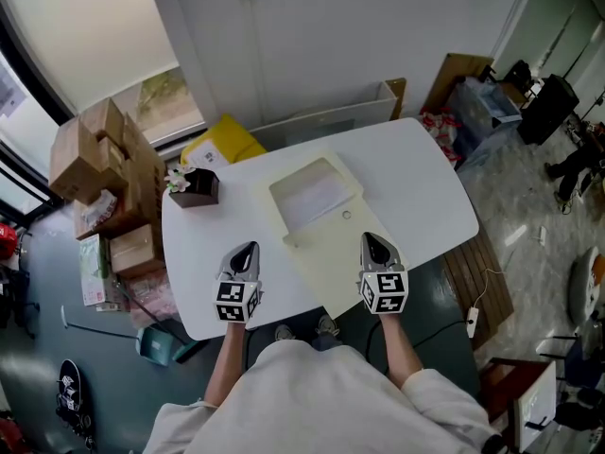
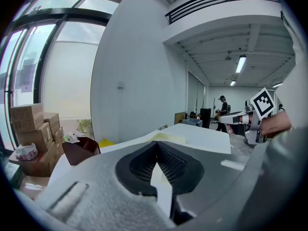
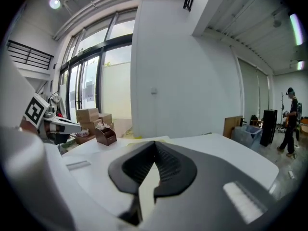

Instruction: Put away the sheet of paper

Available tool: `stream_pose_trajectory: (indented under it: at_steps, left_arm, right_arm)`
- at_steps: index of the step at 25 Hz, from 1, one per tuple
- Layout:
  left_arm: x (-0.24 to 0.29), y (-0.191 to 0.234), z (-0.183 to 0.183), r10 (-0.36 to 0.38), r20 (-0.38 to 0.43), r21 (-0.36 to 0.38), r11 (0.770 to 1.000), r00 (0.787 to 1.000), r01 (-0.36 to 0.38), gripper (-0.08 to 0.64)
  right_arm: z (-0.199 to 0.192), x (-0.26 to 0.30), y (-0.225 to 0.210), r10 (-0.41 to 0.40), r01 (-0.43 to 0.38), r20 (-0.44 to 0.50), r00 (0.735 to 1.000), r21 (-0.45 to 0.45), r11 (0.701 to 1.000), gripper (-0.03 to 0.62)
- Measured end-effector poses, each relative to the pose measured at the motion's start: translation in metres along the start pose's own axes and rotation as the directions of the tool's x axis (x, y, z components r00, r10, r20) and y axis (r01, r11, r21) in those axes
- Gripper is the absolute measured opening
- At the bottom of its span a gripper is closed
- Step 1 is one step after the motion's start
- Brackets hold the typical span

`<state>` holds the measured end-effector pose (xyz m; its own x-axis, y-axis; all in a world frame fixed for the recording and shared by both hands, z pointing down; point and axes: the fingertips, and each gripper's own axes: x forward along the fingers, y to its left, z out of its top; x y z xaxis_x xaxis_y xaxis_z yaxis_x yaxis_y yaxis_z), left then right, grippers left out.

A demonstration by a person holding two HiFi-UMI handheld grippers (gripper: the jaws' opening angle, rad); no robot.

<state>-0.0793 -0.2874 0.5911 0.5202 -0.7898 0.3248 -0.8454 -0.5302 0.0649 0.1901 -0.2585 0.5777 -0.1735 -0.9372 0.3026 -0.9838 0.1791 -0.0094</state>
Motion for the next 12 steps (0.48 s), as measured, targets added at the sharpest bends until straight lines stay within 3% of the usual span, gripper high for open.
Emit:
stream_pose_trajectory:
  at_steps: [12]
  left_arm:
    - [-0.004, -0.003, 0.015, 0.008, 0.036, 0.008, 1.000, 0.999, -0.008, 0.005]
  right_arm:
    - [0.023, -0.018, 0.010, -0.007, 0.011, 0.061, 0.998, -0.070, 0.998, 0.000]
